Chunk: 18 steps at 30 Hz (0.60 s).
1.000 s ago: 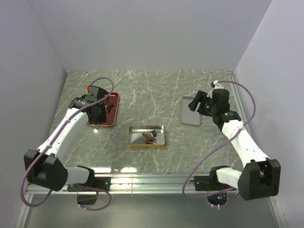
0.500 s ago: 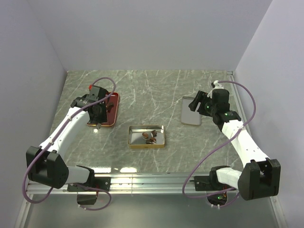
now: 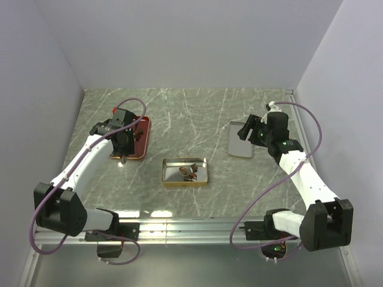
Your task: Pack the chocolate
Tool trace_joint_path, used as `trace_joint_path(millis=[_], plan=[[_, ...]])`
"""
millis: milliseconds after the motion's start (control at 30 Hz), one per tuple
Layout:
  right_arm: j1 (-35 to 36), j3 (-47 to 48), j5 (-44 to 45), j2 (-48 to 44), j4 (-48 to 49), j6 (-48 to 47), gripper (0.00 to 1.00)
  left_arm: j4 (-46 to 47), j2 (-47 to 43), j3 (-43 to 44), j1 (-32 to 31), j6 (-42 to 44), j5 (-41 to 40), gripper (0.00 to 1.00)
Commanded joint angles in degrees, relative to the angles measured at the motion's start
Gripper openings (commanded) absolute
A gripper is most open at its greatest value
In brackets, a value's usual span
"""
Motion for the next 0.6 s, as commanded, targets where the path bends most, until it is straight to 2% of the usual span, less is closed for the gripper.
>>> trace_joint_path(millis=[0, 400, 567], plan=[[0.5, 0.8, 0.3, 0.2, 1.0, -0.2, 0.78, 0.8, 0.1, -0.5, 0.3, 0.5, -0.9, 0.45], [0.4, 1.1, 0.0, 1.2, 1.1, -0.2, 0.78, 1.0, 2.0, 0.3, 0.4, 0.9, -0.7, 0.43], [0.4, 1.0, 0.3, 1.1, 1.1, -0.2, 0.78, 0.2, 2.3, 1.0, 0.4, 2.0, -0.6, 0.37]])
